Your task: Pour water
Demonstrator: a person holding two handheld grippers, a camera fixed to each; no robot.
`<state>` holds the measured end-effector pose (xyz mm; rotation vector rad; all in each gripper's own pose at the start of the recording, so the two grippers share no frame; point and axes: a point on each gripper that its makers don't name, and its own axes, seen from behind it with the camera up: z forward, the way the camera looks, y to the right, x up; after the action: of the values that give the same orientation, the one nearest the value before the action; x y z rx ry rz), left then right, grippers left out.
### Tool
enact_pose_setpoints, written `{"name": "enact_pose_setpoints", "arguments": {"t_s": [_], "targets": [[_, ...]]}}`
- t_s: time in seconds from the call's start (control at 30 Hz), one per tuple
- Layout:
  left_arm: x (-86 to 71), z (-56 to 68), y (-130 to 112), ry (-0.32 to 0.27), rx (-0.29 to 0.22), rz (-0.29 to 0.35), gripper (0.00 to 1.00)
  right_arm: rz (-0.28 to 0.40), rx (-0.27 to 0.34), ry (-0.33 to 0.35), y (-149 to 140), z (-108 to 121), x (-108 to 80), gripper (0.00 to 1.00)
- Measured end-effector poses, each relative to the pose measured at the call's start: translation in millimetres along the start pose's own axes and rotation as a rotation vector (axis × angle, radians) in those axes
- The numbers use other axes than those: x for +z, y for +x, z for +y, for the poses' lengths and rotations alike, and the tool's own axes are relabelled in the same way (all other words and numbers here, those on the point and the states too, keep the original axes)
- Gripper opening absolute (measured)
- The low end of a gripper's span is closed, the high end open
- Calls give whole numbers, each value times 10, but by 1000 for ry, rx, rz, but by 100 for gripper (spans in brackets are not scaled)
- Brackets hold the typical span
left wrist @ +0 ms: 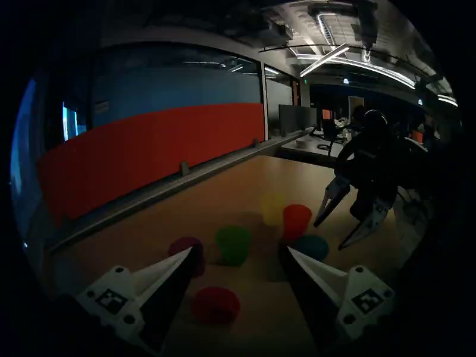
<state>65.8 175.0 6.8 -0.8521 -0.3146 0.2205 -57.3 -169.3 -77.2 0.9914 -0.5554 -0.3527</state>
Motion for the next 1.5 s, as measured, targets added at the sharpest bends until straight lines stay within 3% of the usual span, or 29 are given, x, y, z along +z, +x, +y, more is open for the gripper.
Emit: {"name": "enact_pose_setpoints", "arguments": {"t_s": [0.87,1.5], "targets": [[99,-22,-26,-6,-5,-7,98,13,14,19,8,22,512,98],[94,-30,-37,-5,-8,-8,98,28,42,28,22,9,598,98]]}}
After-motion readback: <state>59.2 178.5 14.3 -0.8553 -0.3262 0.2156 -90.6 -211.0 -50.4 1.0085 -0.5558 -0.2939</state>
